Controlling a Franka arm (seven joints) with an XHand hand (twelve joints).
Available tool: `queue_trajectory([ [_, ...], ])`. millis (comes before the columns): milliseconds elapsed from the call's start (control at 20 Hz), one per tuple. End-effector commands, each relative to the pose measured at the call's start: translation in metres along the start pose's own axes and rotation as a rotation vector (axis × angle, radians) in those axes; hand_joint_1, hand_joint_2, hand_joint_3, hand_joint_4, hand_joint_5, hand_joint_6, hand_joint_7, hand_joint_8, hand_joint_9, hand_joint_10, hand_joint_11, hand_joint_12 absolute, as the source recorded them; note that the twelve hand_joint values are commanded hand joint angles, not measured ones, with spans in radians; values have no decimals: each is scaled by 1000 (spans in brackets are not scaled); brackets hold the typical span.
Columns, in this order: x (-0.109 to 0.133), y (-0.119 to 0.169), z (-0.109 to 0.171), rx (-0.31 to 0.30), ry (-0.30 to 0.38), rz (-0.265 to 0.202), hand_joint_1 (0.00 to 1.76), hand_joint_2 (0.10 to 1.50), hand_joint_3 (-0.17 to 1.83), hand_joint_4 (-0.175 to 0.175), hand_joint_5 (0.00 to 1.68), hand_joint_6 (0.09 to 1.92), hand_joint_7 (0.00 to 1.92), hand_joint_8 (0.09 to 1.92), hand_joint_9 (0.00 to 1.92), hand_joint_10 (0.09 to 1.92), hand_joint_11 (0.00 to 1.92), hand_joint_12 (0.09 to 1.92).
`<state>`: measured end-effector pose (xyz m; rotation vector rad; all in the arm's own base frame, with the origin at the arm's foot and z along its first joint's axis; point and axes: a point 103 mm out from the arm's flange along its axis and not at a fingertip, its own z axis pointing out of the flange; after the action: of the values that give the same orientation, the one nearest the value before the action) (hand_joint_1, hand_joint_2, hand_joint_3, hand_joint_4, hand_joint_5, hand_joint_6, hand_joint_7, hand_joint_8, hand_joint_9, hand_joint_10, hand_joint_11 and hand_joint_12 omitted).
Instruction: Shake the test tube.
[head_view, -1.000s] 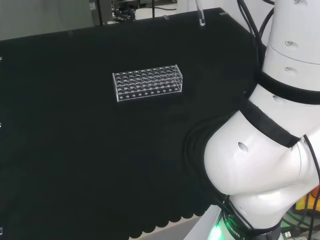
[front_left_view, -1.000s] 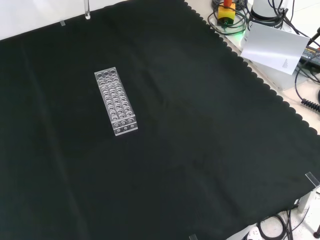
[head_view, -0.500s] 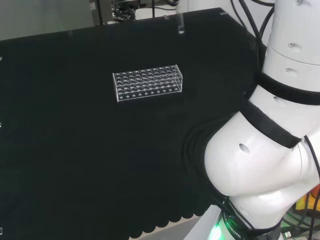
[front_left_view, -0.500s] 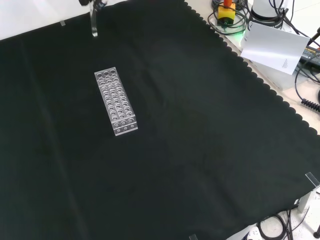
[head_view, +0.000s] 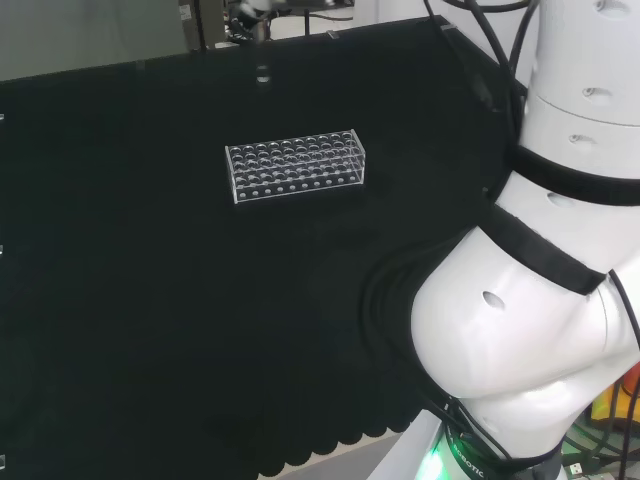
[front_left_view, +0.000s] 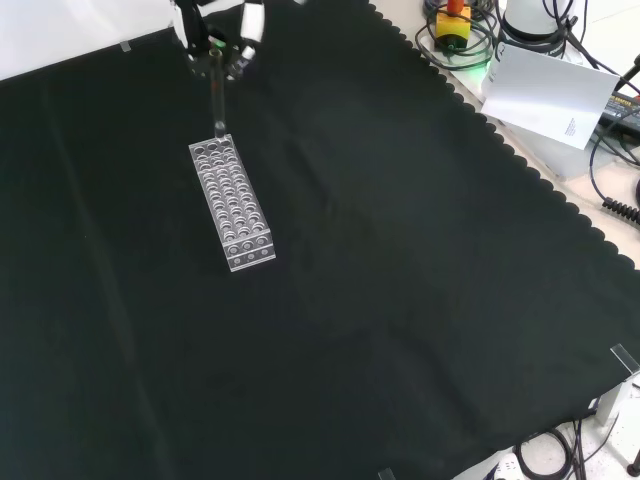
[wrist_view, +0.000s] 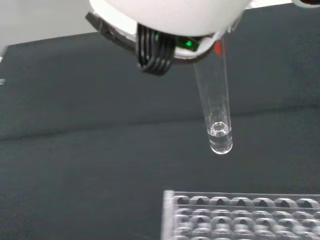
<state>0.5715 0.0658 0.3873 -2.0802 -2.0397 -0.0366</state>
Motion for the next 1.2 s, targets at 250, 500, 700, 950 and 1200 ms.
queue_trajectory([
  [250, 87, -6, 1, 12, 85, -195, 1328, 733, 480, -175, 1370, 126, 1390, 658, 1604, 650, 1279, 778],
  [500, 63, -2, 5, 18, 59, -139, 1328, 733, 480, -175, 1371, 124, 1390, 658, 1602, 651, 1278, 777],
  [700, 22, -1, 12, 31, -4, -58, 1328, 732, 480, -175, 1372, 123, 1390, 659, 1601, 653, 1277, 777],
  [950, -50, -1, 15, 44, -93, 89, 1328, 732, 480, -175, 1372, 120, 1389, 660, 1599, 656, 1277, 778],
  [1200, -122, -6, 5, 43, -158, 240, 1328, 732, 481, -175, 1373, 118, 1390, 660, 1598, 659, 1277, 778],
])
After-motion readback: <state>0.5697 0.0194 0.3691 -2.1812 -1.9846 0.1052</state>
